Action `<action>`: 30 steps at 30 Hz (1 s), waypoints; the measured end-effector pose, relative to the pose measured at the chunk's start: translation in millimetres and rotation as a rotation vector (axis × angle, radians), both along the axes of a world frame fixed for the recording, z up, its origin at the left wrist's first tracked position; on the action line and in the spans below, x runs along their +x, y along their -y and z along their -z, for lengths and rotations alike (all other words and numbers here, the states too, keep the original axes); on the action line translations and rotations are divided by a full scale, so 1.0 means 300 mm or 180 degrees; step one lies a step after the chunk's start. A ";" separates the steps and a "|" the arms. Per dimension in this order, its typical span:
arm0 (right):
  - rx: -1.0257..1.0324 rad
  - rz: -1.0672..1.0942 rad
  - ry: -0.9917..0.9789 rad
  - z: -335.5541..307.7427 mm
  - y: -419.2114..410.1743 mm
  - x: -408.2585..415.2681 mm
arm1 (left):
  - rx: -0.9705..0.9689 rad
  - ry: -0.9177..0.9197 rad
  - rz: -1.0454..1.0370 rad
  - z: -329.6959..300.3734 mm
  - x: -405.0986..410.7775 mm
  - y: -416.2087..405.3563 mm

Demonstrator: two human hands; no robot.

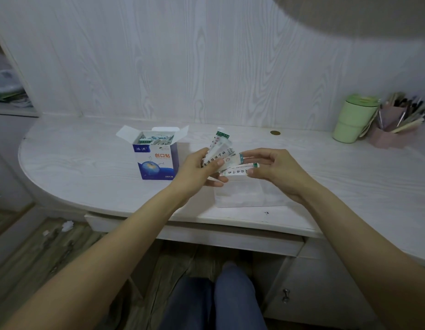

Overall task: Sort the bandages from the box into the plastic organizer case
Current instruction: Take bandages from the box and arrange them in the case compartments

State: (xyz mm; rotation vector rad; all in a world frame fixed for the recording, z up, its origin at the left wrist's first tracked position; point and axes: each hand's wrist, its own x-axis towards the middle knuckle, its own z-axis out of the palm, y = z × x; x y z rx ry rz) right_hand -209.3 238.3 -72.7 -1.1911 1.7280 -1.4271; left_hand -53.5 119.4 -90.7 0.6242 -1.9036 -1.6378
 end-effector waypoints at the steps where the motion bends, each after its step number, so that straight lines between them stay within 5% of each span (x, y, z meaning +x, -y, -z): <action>1: 0.0023 0.0006 -0.0016 -0.003 -0.006 -0.001 | 0.0011 -0.0022 -0.0006 -0.001 -0.003 -0.002; 13: 0.0069 0.0480 -0.0024 0.021 -0.047 -0.016 | -0.0009 0.0098 -0.0014 -0.011 -0.054 -0.049; 20: 0.0409 0.0626 -0.1283 0.051 -0.009 0.018 | -0.0505 0.0314 -0.0506 0.003 -0.012 -0.029; 30: 0.0691 0.0039 -0.2261 0.080 0.050 0.098 | -0.0373 0.0476 -0.0382 0.019 0.036 -0.005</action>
